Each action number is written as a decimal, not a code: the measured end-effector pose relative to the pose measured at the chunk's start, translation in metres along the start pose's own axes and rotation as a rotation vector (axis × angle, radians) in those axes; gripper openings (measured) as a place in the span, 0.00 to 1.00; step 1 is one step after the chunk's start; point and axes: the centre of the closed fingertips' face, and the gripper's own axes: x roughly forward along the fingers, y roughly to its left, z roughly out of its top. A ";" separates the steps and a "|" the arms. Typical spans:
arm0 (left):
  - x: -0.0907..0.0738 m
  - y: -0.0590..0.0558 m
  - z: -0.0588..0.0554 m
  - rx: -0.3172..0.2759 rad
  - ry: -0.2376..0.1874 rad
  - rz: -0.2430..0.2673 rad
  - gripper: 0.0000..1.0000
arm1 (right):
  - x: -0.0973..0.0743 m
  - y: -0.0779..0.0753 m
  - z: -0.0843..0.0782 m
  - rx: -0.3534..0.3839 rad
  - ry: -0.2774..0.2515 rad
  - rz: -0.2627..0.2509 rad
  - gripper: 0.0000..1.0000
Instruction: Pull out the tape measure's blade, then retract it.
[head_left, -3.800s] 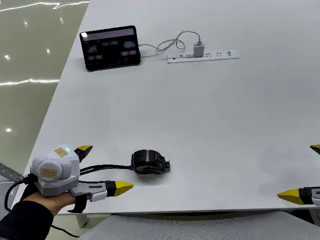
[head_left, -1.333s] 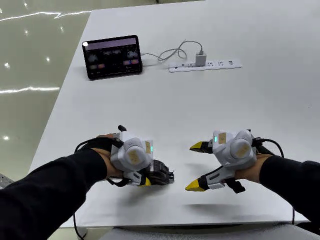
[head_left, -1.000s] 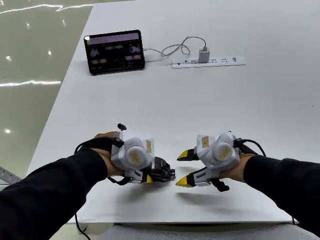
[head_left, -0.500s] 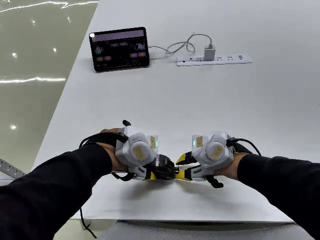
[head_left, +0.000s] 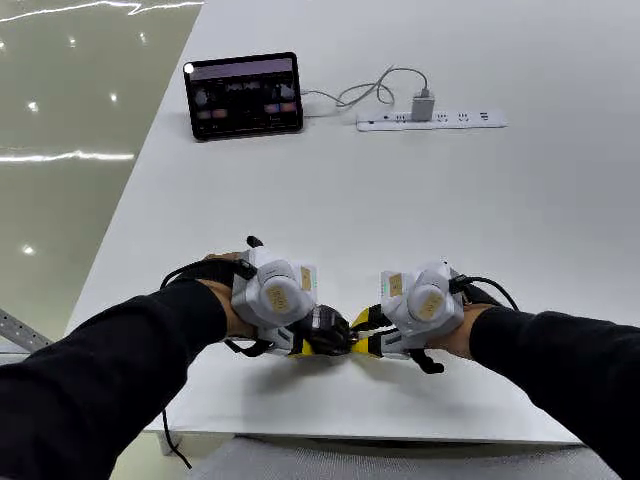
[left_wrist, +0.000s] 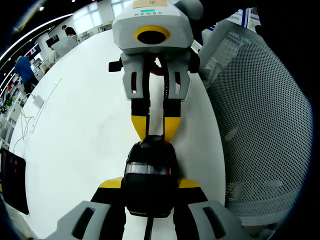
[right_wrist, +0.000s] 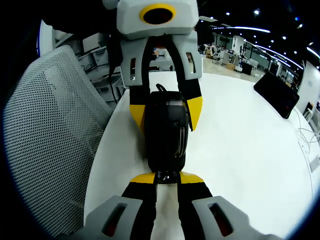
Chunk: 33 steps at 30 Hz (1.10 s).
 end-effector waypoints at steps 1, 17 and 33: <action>0.000 0.000 0.000 0.006 0.003 0.001 0.32 | 0.001 0.000 0.000 -0.013 0.008 -0.002 0.11; 0.002 0.001 -0.001 0.006 0.029 -0.018 0.32 | 0.002 -0.001 -0.003 0.033 0.035 0.001 0.09; 0.002 0.001 -0.001 -0.005 0.016 -0.006 0.32 | -0.001 -0.001 -0.006 0.039 0.044 0.005 0.08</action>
